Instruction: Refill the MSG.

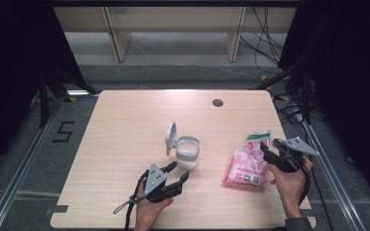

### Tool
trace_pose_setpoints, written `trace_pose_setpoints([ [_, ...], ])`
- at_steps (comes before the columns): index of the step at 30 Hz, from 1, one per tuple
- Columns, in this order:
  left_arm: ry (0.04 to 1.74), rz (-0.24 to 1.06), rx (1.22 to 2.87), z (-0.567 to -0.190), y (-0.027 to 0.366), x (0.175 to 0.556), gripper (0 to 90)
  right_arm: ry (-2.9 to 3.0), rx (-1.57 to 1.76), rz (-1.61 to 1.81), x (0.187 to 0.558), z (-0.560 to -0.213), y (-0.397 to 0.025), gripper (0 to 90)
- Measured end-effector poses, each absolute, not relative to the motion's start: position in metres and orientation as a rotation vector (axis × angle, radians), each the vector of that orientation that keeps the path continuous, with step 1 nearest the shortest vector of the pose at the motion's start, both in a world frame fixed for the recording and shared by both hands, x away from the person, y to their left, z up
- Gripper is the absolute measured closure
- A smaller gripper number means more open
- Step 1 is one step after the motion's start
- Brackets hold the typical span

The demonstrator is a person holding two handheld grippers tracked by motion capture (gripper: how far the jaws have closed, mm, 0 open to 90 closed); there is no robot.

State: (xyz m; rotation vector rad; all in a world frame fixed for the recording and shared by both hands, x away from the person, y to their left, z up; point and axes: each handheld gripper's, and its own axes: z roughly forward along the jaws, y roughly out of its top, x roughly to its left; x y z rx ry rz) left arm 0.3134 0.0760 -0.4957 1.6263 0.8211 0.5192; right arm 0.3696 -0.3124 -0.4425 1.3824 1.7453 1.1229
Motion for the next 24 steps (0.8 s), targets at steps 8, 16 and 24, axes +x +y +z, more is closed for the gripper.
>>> trace_pose_setpoints([
  [8,0.830,0.525,1.605,-0.495,0.080,0.314,43.1,1.835,1.306,1.258,0.367,-0.443,-0.290,43.5],
  [16,0.857,0.536,1.594,-0.491,0.089,0.316,41.9,1.930,1.236,1.348,0.360,-0.451,-0.264,39.6],
  [24,0.888,0.557,1.561,-0.486,0.101,0.320,40.2,2.013,1.220,1.341,0.356,-0.458,-0.256,37.3],
])
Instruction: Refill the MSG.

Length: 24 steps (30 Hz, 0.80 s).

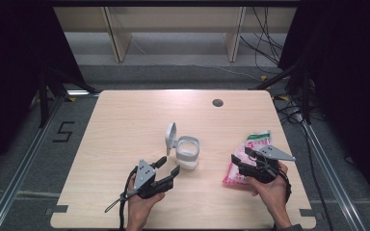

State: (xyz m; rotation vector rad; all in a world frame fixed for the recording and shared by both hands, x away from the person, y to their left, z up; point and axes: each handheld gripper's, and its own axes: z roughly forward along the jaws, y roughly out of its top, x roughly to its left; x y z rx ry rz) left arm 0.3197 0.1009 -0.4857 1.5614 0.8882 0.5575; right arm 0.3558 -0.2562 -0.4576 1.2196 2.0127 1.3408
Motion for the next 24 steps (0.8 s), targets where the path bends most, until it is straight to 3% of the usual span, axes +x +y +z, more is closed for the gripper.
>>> trace_pose_setpoints([
  [11,0.945,0.608,1.548,-0.478,0.123,0.325,38.5,2.085,1.176,1.347,0.346,-0.464,-0.252,27.0],
  [24,0.962,0.645,1.560,-0.472,0.131,0.331,38.0,2.106,1.112,1.369,0.340,-0.469,-0.250,27.6],
])
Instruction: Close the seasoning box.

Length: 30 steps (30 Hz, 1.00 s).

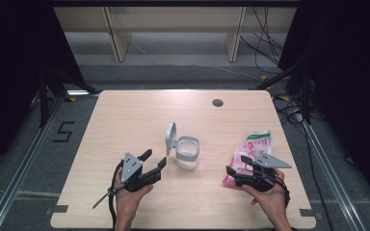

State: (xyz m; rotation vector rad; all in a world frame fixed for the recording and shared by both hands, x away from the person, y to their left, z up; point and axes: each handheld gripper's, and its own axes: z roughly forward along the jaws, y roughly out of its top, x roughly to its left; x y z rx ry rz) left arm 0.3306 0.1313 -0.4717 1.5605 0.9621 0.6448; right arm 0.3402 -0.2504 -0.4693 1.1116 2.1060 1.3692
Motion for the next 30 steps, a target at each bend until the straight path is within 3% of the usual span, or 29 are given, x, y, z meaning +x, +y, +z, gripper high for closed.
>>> trace_pose_setpoints([
  [6,0.949,0.649,1.556,-0.469,0.134,0.334,46.9,2.123,1.104,1.363,0.339,-0.470,-0.249,28.2],
  [11,0.922,0.682,1.579,-0.464,0.135,0.338,69.9,2.123,1.086,1.367,0.340,-0.470,-0.249,28.7],
  [17,0.932,0.673,1.594,-0.461,0.139,0.347,86.1,2.135,1.096,1.359,0.338,-0.470,-0.248,29.4],
  [30,0.896,0.655,1.615,-0.453,0.124,0.366,89.1,2.132,1.070,1.344,0.338,-0.470,-0.249,29.7],
])
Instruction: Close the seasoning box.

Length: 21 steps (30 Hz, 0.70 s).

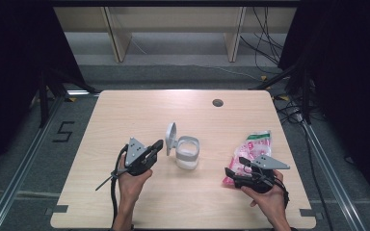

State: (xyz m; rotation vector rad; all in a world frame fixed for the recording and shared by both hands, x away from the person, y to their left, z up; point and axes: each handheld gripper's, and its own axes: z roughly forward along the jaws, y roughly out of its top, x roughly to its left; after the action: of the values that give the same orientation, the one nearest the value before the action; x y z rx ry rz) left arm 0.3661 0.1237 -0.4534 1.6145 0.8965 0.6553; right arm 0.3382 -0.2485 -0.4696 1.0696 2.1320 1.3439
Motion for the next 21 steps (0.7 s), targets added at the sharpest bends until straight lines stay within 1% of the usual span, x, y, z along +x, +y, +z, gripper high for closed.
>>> trace_pose_setpoints([
  [7,0.893,0.640,1.605,-0.453,0.120,0.368,89.1,2.151,1.128,1.350,0.335,-0.468,-0.247,29.8],
  [11,0.883,0.651,1.609,-0.451,0.117,0.368,89.1,2.141,1.075,1.347,0.337,-0.469,-0.247,30.0],
  [21,0.860,0.649,1.603,-0.449,0.111,0.367,89.1,2.150,1.100,1.348,0.335,-0.469,-0.247,30.1],
])
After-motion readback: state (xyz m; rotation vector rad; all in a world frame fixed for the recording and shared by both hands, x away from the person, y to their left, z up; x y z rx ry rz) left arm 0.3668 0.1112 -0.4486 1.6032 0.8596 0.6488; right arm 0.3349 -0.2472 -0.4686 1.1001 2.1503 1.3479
